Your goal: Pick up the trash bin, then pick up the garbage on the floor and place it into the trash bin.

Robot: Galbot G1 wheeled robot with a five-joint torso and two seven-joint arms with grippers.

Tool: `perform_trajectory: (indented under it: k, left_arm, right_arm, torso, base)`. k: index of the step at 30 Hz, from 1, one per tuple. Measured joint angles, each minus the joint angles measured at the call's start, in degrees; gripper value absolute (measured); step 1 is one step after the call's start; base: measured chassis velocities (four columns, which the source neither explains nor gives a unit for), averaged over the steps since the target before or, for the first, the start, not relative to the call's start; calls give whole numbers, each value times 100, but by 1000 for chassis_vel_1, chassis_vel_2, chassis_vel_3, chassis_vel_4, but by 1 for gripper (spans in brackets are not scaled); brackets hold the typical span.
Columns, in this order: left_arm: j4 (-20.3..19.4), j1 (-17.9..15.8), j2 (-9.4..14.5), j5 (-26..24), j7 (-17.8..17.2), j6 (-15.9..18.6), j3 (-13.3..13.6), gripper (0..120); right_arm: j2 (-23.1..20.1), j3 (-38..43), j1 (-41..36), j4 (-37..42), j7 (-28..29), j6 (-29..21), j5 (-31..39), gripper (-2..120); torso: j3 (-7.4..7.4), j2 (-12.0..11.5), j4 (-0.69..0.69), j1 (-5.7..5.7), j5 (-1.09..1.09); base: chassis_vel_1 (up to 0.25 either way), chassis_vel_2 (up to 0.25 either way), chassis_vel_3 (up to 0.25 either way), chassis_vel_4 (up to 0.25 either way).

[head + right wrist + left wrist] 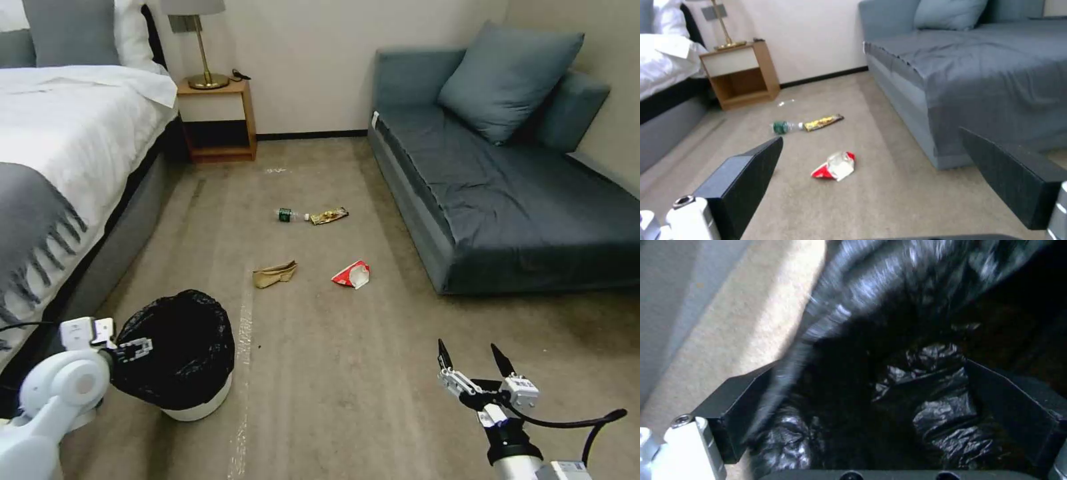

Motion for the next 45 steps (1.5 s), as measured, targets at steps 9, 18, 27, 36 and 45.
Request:
perform_trajectory:
  k: [9, 18, 27, 36, 45]
  left_arm:
    - [679, -497, -216, 160, -2, -8, 269, 100]
    - [1024, -717, -438, 436, -20, -34, 309, 88]
    - [993, -640, -485, 832, 138, -69, 335, 55]
    - [357, -289, -410, 1234, 313, -317, 281, 23]
    - [-4, -94, -362, 2131, 280, -979, 198, 5]
  right_arm:
    - [-72, 68, 28, -53, 26, -61, 30, 100]
    - [-56, 82, -14, -80, 53, -57, 27, 100]
    - [17, 67, -92, -32, 59, -30, -10, 100]
    - [113, 22, -107, 12, 61, -17, -23, 100]
    - [206, -26, -125, 54, 74, 1, 164, 100]
  torso:
    - [0, 0, 1, 0, 1]
    - [-3, 1, 4, -1, 18]
    - [-2, 2, 3, -1, 5]
    - [3, -1, -4, 0, -10]
    - [1, -1, -1, 0, -4]
  base:
    - [0, 0, 0, 0]
    - [0, 0, 0, 0]
    - [0, 0, 0, 0]
    - [0, 0, 0, 0]
    - [0, 0, 0, 0]
